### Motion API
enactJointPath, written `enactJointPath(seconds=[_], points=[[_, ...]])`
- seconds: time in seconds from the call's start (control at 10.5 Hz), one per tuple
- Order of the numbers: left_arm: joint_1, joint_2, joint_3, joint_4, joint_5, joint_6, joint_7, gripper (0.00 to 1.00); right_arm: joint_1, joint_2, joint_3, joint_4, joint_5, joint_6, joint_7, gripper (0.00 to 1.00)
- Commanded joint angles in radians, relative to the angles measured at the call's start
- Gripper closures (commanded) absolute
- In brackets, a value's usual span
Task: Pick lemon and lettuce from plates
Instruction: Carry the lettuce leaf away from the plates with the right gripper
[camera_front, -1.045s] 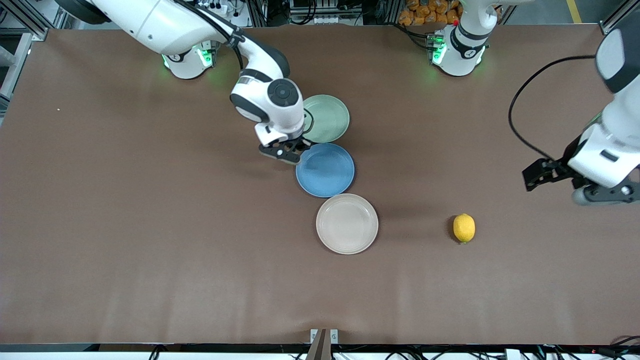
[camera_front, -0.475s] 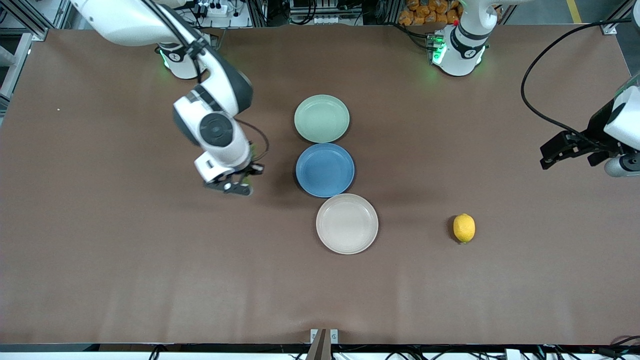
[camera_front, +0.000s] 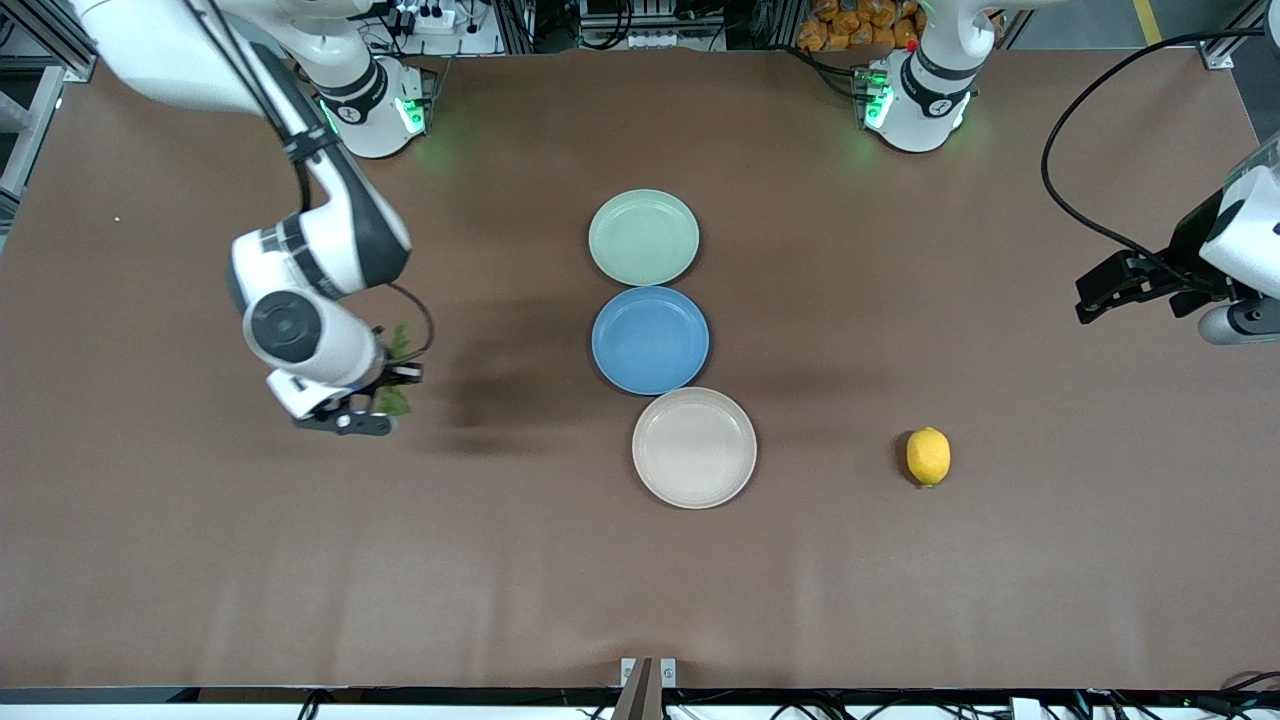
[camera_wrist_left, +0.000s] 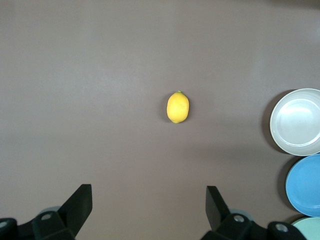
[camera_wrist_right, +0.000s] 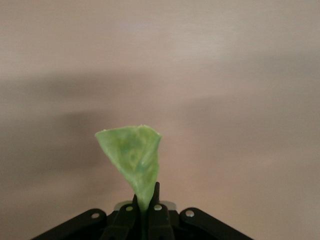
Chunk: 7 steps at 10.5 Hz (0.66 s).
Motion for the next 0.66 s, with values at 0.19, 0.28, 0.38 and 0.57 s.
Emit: enactJointPath(seconds=[0.19, 0.28, 0.38, 0.57], points=[[0.015, -0.031, -0.008, -0.019, -0.019, -0.006, -0.003, 0.00, 0.018, -0.023, -0.147, -0.040, 0.026, -0.020, -0.126, 1.00], [0.011, -0.031, -0.011, -0.019, -0.019, -0.006, -0.008, 0.00, 0.019, -0.018, -0.167, -0.042, 0.026, -0.021, -0.126, 1.00], [0.013, -0.031, -0.011, -0.020, -0.019, -0.006, -0.006, 0.00, 0.021, -0.014, -0.186, -0.047, 0.026, -0.024, -0.126, 1.00], [0.013, -0.029, -0.011, -0.020, -0.019, -0.006, -0.006, 0.00, 0.019, 0.000, -0.220, -0.062, 0.026, -0.023, -0.127, 1.00]])
